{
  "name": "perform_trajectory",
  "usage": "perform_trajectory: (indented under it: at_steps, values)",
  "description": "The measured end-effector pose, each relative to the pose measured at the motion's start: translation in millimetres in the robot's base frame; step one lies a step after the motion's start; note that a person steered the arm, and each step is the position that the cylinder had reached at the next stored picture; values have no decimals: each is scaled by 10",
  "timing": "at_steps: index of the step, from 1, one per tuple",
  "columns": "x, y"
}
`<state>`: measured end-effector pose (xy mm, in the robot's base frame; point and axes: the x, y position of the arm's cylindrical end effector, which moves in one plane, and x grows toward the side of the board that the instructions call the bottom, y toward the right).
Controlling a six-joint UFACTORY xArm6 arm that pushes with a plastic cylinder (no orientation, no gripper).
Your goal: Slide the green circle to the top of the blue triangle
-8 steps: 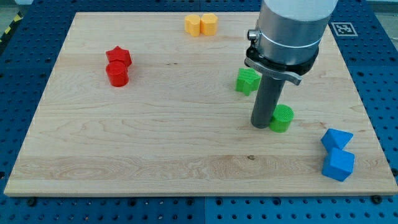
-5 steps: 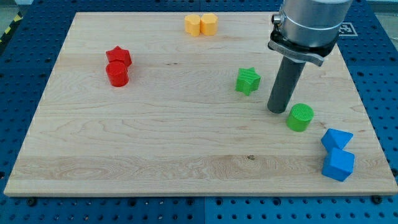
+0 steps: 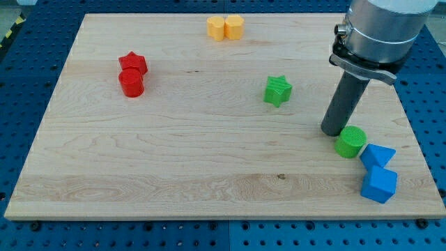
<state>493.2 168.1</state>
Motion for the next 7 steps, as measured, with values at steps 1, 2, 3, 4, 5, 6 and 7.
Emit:
perform_trajectory:
  at_steps: [1, 2, 3, 4, 5, 6, 7]
  values:
    - [36, 92]
    - [105, -117]
    - [249, -177]
    - [258, -149]
    - [264, -53]
    - [264, -51]
    - [264, -46]
